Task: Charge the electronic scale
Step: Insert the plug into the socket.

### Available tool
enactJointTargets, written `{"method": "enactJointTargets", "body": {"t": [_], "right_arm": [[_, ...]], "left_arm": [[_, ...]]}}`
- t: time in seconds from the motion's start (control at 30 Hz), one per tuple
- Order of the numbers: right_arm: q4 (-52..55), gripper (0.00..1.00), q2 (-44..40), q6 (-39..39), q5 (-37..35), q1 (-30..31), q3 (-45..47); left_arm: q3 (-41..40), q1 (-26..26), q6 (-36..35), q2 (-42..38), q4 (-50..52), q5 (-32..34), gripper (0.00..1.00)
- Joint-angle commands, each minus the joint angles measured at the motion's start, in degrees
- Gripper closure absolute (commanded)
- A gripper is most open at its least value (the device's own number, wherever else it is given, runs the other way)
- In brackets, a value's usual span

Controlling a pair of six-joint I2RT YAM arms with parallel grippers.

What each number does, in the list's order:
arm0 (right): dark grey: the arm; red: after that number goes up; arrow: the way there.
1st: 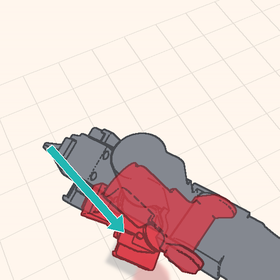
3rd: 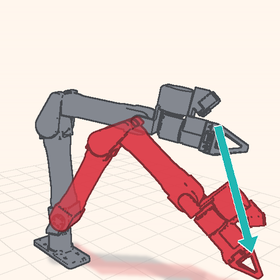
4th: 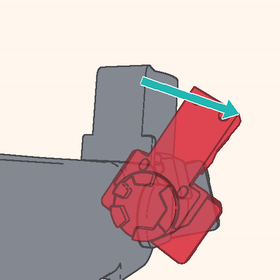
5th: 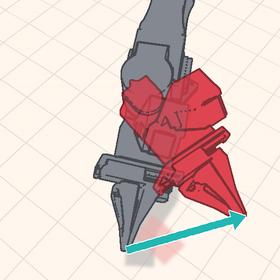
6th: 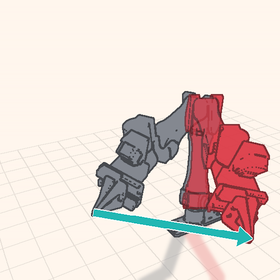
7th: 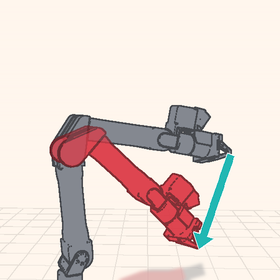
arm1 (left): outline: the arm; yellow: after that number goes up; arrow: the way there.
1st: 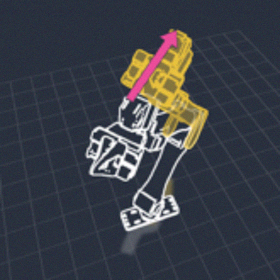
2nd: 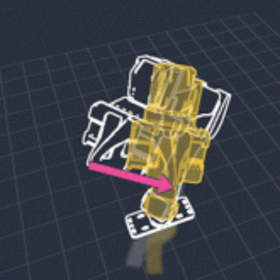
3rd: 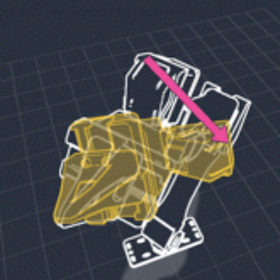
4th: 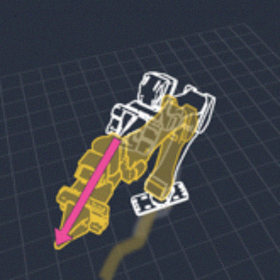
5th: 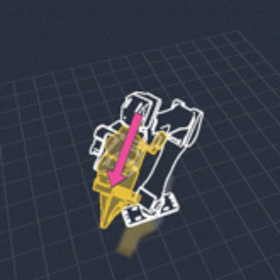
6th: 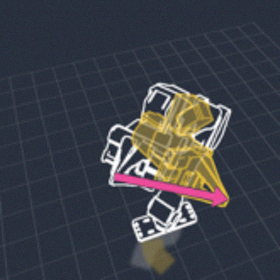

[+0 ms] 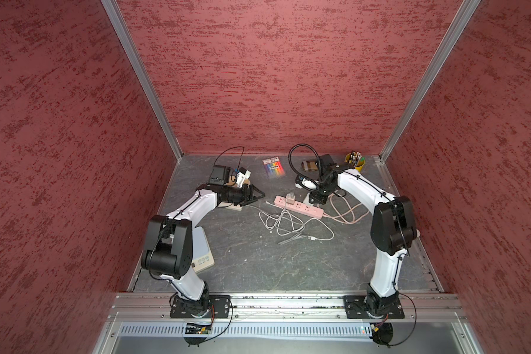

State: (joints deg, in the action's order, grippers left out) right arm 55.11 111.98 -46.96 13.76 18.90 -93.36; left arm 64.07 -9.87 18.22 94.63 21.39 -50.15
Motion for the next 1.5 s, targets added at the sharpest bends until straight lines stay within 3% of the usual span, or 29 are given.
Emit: {"method": "enactJointTargets", "body": {"t": [0.0, 0.63, 0.93, 1.47], "right_arm": [[1.5, 1.0, 0.5, -1.1, 0.9, -0.2, -1.0], [2.4, 1.0, 3.4, -2.7, -5.2, 2.3, 0.6], [0.5, 1.0, -0.6, -5.9, -8.8, 3.9, 5.5], [3.8, 1.0, 0.6, -4.6, -8.6, 5.0, 3.1]], "left_arm": [[0.8, 0.2, 0.0, 0.7, -1.1, -1.2, 0.41], [1.0, 0.8, -0.2, 1.1, -0.7, -1.5, 0.39], [1.3, 1.0, -0.4, 1.5, -0.4, -2.0, 0.38], [0.3, 1.5, -0.9, 0.6, 0.2, -2.2, 0.35]]}}
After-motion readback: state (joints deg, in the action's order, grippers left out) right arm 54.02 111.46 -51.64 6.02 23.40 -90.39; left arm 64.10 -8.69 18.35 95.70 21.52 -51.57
